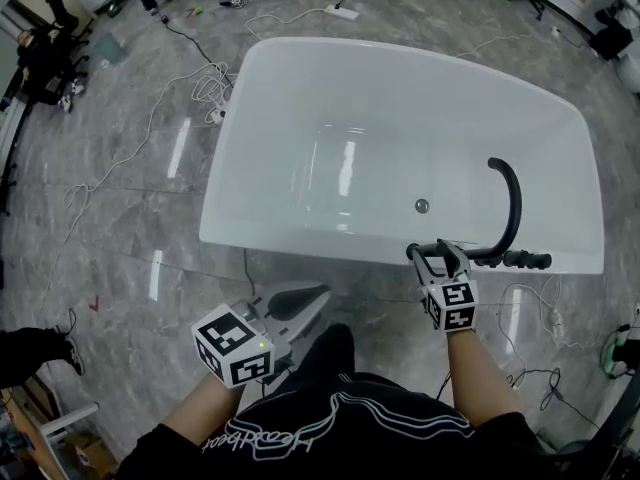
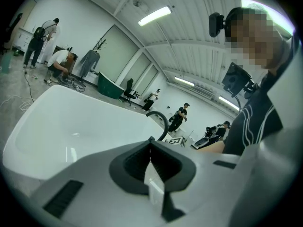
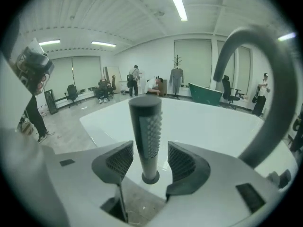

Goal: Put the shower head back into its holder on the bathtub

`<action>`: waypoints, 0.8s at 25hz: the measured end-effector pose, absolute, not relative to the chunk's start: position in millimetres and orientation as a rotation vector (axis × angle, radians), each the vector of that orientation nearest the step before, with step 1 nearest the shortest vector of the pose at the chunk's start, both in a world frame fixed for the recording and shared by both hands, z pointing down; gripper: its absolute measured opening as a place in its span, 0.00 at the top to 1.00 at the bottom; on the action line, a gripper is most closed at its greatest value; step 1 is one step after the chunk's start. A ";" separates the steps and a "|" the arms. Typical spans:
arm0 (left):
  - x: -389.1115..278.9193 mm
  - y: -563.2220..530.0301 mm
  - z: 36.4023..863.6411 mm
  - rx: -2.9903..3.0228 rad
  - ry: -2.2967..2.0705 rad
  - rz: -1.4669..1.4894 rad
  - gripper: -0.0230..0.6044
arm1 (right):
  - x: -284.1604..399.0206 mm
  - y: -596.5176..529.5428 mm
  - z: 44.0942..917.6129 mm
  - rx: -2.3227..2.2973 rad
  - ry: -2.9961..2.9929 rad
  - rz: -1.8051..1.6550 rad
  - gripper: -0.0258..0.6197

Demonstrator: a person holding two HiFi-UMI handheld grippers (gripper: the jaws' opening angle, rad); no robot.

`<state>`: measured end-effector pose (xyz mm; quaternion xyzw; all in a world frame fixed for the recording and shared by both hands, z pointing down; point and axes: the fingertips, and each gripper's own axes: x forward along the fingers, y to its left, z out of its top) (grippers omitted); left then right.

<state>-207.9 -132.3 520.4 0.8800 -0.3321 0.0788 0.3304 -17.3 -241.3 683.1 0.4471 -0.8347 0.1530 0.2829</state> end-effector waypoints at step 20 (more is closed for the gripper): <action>-33.2 63.0 383.6 2.647 -0.727 0.241 0.95 | 7.1 57.0 371.4 0.634 -2.890 0.484 0.91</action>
